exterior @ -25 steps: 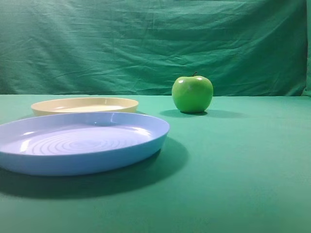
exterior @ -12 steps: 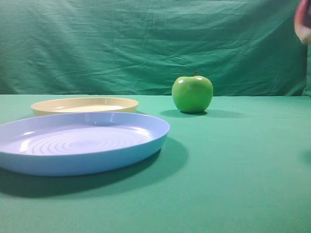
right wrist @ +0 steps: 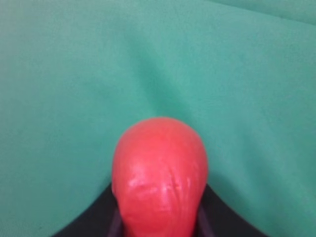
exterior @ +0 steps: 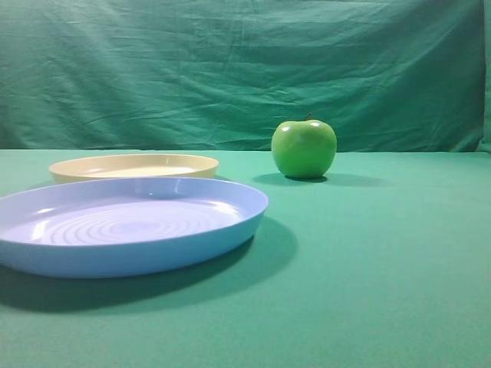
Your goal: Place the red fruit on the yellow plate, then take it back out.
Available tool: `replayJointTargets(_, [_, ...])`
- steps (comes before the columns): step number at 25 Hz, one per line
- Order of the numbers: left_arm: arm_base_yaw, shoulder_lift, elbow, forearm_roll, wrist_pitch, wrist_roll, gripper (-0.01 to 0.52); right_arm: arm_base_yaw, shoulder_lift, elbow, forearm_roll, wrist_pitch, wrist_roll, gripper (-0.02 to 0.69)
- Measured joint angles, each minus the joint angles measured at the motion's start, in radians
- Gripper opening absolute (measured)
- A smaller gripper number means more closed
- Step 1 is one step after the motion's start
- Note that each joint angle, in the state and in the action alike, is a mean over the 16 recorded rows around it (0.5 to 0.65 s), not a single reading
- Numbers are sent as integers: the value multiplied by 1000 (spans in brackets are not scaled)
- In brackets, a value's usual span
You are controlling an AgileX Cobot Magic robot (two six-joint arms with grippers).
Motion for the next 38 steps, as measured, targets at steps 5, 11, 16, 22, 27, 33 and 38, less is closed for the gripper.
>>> replayJointTargets(5, [0, 0, 0, 0, 0, 0, 0, 0, 23, 1, 1, -11, -6, 365])
replayJointTargets(11, [0, 0, 0, 0, 0, 0, 0, 0, 23, 0, 2, -6, -10, 527])
replayJointTargets(16, [0, 0, 0, 0, 0, 0, 0, 0, -17, -20, 2, 25, -9, 614])
replayJointTargets(22, [0, 0, 0, 0, 0, 0, 0, 0, -116, -91, 3, 131, 5, 548])
replayJointTargets(27, [0, 0, 0, 0, 0, 0, 0, 0, -237, -163, 5, 262, 33, 365])
replayJointTargets(33, [0, 0, 0, 0, 0, 0, 0, 0, -414, -220, 28, 399, 68, 131])
replayJointTargets(38, [0, 0, 0, 0, 0, 0, 0, 0, -587, -230, 54, 463, 87, 15])
